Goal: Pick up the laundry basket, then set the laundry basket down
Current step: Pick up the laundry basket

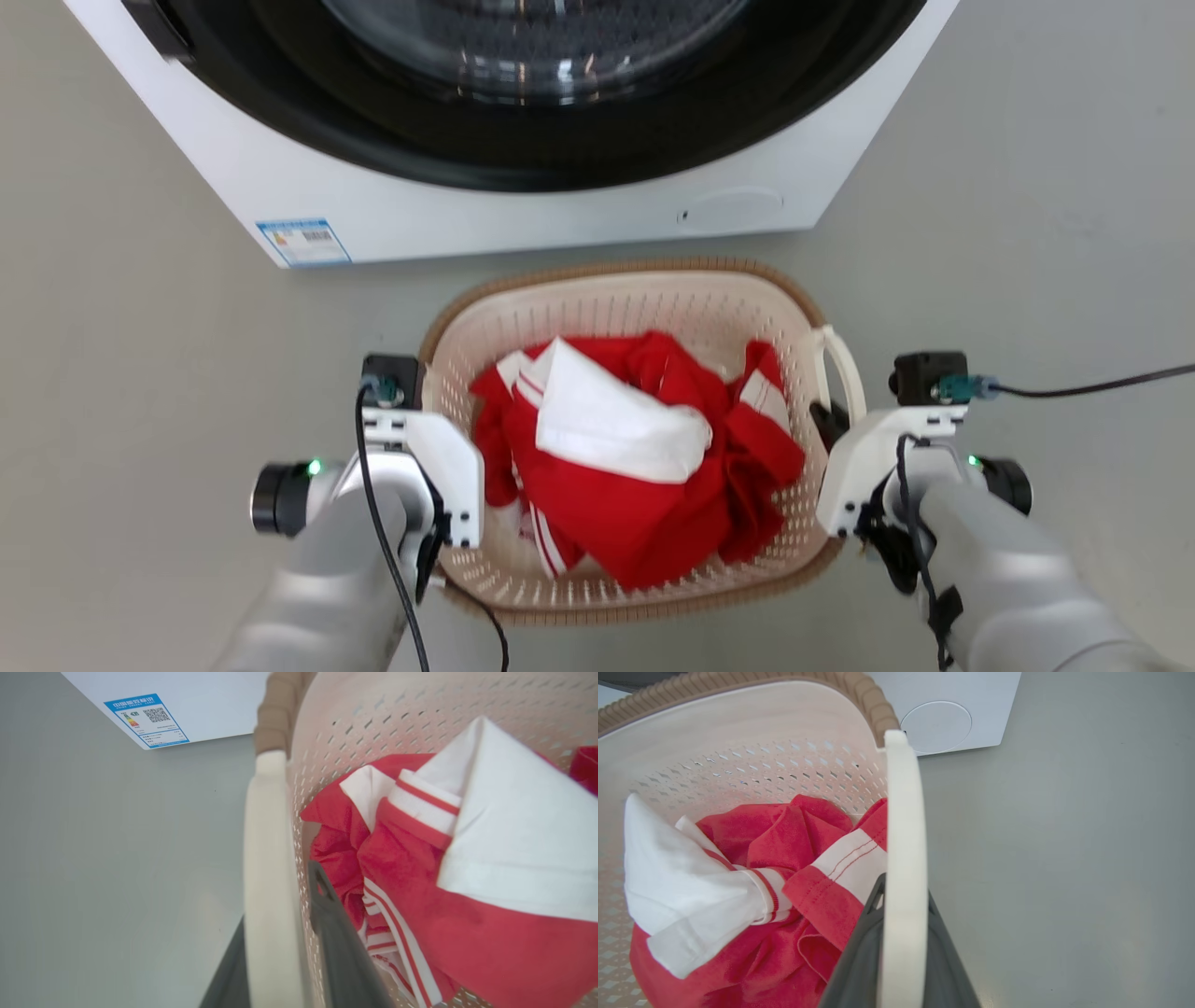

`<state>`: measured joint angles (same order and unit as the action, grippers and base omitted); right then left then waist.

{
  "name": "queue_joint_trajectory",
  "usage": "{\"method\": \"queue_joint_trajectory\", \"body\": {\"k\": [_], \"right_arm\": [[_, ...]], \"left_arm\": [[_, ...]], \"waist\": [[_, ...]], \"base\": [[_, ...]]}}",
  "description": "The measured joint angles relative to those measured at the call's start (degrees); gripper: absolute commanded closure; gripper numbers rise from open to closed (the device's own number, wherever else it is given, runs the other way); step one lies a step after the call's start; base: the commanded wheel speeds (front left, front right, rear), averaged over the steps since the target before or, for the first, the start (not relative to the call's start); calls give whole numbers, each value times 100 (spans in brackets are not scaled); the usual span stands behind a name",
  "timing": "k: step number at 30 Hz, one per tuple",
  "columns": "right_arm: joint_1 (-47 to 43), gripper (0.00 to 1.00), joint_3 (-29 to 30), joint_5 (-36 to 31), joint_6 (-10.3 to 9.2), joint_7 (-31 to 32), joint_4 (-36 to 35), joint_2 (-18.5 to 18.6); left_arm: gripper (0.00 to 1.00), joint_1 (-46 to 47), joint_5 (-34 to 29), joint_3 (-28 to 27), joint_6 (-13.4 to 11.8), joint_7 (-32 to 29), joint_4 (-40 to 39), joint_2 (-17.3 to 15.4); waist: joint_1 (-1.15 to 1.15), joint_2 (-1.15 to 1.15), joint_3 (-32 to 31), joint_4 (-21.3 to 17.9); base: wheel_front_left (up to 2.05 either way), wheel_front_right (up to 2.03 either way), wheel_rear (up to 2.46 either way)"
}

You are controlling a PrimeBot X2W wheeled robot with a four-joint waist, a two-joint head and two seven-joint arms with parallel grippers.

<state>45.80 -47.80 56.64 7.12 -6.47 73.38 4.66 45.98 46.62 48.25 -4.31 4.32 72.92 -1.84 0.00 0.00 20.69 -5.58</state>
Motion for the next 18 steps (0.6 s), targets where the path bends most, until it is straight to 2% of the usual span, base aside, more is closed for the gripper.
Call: {"method": "queue_joint_trajectory", "body": {"k": [18], "right_arm": [[-891, 100, -142, 157, 0, 673, 129, -110]], "left_arm": [[100, -1023, 457, 487, 63, -609, -171, -35]], "waist": [[-1, 0, -1425, -44]], "base": [[0, 0, 0]]}}
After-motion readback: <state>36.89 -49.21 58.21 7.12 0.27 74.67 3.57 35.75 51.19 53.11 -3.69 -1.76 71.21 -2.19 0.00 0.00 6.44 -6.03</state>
